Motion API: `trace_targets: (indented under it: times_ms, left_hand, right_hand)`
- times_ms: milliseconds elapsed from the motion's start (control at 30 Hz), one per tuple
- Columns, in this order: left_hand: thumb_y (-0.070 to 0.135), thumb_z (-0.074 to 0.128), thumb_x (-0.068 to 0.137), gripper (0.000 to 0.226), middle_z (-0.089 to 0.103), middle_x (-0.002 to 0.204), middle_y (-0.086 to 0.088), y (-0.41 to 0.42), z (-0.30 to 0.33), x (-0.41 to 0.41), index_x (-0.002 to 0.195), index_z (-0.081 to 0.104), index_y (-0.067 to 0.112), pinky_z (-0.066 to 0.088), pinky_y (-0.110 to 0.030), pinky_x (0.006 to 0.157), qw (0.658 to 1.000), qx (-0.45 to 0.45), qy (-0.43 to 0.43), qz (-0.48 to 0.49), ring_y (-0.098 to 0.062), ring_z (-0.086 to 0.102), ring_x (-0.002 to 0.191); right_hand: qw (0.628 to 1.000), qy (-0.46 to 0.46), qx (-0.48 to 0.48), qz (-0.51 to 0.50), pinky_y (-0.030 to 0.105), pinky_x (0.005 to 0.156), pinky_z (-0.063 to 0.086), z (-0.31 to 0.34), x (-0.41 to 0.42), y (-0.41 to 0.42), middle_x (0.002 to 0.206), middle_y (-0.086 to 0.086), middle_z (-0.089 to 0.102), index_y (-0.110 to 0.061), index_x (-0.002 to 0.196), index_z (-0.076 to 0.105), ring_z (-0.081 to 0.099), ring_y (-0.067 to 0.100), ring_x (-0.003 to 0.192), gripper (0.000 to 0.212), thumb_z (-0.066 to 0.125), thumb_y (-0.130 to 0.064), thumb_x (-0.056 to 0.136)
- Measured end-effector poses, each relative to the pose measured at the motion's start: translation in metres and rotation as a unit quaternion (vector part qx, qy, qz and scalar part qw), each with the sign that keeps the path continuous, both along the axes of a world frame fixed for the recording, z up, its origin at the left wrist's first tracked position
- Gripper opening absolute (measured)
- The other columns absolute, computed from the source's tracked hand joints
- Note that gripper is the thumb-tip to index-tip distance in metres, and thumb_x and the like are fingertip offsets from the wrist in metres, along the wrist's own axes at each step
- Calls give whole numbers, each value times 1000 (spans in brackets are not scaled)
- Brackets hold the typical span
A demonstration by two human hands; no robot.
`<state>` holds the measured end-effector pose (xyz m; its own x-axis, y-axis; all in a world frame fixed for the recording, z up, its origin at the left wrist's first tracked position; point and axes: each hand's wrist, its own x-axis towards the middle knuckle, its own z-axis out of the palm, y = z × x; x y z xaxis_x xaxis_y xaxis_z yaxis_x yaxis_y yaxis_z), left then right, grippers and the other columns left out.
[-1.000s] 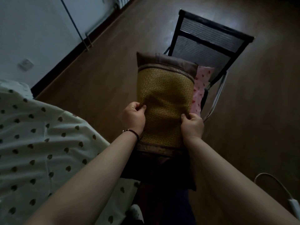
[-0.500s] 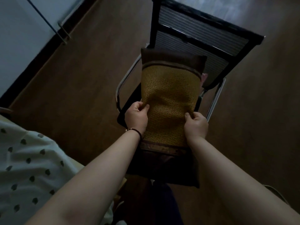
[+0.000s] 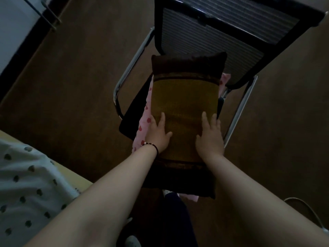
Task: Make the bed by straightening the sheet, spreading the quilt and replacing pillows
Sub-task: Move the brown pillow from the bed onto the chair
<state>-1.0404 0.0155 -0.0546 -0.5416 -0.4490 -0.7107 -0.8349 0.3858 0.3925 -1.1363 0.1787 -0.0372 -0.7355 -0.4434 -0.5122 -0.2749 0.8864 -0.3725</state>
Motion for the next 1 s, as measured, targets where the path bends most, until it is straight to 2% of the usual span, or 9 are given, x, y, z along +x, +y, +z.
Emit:
trace_targets:
  times_ms: [67, 167, 367, 467, 601, 734, 867, 934, 1001]
  left_hand:
    - [42, 50, 97, 80, -19, 160, -9, -4, 9, -2, 152, -8, 39, 35, -40, 113, 999, 3, -35, -34, -32, 16, 146]
    - [37, 52, 97, 74, -11, 162, -5, -15, 31, -2, 152, 2, 43, 35, -39, 109, 999, 20, -13, -37, -28, 15, 147]
    - [38, 59, 93, 72, 16, 160, 8, -45, 88, 9, 147, 15, 53, 34, -37, 110, 977, 69, 175, 103, -18, 28, 143]
    - [37, 58, 95, 70, 23, 158, 6, -54, 116, 22, 150, 16, 47, 31, -31, 105, 968, 49, 212, 125, -16, 30, 141]
    - [36, 48, 100, 59, 29, 156, 1, -62, 150, 59, 152, 21, 38, 35, -39, 111, 955, 38, 233, 178, -18, 33, 140]
    - [38, 42, 102, 54, 31, 155, -1, -69, 174, 139, 152, 26, 27, 31, -37, 112, 946, 22, 201, 254, -19, 30, 142]
    - [42, 39, 101, 53, 30, 156, 1, -67, 192, 238, 151, 25, 29, 31, -42, 114, 941, -29, 154, 302, -18, 28, 143]
    - [44, 39, 101, 54, 31, 156, 0, -61, 201, 284, 151, 26, 29, 33, -46, 113, 935, -68, 146, 316, -18, 30, 142]
    - [45, 39, 100, 55, 31, 155, 0, -49, 214, 335, 151, 26, 29, 35, -46, 112, 923, -96, 142, 343, -18, 32, 142]
  right_hand:
    - [994, -30, 71, 79, 50, 122, 14, 0, -2, -5, 166, 6, -11, -33, 158, 1, -5, 30, 152, 75, 49, -24, 100]
    - [991, -74, 96, 56, 50, 123, 12, 14, -5, -23, 166, 7, -9, -31, 158, 3, -6, 31, 152, 73, 47, -23, 101]
    - [998, -32, -29, 42, 46, 121, 17, 75, 6, -83, 166, 6, 7, -28, 158, 8, 5, 28, 153, 66, 45, -29, 103]
    - [994, -1, -80, 67, 44, 121, 19, 103, 17, -110, 165, 7, 15, -28, 158, 12, 11, 26, 152, 65, 46, -31, 103]
    - [989, 4, -104, 109, 44, 121, 22, 134, 42, -137, 163, 4, 20, -29, 157, 16, 17, 24, 151, 58, 39, -36, 105]
    - [970, 20, -37, 240, 51, 120, 24, 153, 96, -159, 165, -1, 12, -27, 154, 29, 15, 29, 151, 62, 19, -51, 98]
    - [933, 37, -1, 359, 53, 120, 23, 177, 166, -170, 165, 6, 11, -24, 151, 30, 12, 35, 151, 53, 24, -41, 102]
    - [895, 74, 15, 440, 55, 119, 24, 188, 200, -175, 166, 7, 5, -24, 141, 41, 9, 38, 151, 38, 36, -27, 103]
    - [873, 69, 2, 483, 53, 119, 25, 195, 242, -180, 166, 6, 1, -23, 142, 39, 6, 38, 151, 43, 47, -19, 101]
